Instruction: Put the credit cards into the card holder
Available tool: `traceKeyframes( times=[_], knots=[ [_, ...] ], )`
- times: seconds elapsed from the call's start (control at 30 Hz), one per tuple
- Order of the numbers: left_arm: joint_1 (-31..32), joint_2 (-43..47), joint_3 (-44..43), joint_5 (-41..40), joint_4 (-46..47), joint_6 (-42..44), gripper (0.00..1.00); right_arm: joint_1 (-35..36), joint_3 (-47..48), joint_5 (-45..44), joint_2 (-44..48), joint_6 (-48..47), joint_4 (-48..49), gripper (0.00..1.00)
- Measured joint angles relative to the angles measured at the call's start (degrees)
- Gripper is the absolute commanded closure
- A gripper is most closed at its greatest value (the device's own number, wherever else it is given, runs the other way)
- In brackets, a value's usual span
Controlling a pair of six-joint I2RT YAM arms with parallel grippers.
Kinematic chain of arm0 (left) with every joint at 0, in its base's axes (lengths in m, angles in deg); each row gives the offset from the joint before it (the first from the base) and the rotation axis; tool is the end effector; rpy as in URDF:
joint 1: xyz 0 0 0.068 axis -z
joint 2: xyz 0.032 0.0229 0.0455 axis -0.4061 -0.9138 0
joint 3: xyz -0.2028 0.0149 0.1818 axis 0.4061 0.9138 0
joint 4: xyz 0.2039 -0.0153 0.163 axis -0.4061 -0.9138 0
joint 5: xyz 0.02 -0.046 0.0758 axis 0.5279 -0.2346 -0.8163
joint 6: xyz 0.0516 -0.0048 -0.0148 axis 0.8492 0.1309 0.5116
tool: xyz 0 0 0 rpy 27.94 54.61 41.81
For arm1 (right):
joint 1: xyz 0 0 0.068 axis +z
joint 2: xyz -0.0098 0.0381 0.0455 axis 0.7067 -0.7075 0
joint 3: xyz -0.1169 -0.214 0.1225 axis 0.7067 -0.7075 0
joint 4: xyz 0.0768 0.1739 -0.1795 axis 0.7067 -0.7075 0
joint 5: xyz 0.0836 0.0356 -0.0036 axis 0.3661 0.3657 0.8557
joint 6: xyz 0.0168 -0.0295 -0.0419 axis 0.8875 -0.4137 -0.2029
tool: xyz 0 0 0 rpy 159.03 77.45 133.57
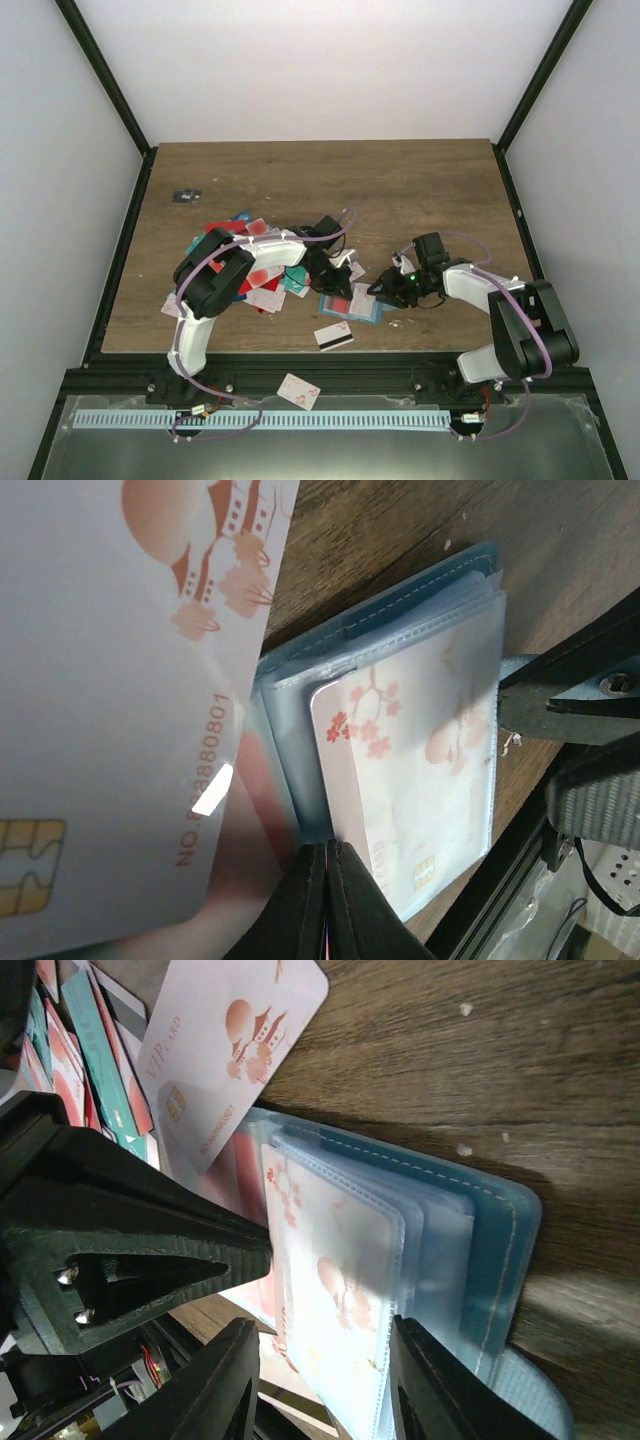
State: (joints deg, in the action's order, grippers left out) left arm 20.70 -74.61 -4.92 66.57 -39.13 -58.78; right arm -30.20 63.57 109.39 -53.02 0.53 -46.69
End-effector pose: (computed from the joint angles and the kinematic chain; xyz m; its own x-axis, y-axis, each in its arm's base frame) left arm 0.2639 -0.2921 0.1248 -0.8859 0.4625 -0.0353 0.3664 0.6512 -0.6646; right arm 0.2095 0.0801 0.1376 -0.9852 0.1687 0.0307 0.1370 0.6672 0.7322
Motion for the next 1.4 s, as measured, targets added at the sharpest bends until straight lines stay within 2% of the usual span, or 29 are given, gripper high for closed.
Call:
traceKeyframes(
  times=[0.57,1.17,1.4],
  knots=[
    [0.0,-1.2,-0.7,0.9,-0.2,1.4,0.96,0.0,0.0,1.1,-1.4,0.0,1.1,0.59],
    [-0.1,-1.5,-0.9,1.5,0.0,1.0,0.96,2.7,0.3,7.5,-1.9,0.2,3.8,0.57],
    [-2.3,3.2,0.7,-1.3,-0.9,-0.7,0.95,4.7,3.6,7.1,-2.7,0.4,2.8,0.57]
  ],
)
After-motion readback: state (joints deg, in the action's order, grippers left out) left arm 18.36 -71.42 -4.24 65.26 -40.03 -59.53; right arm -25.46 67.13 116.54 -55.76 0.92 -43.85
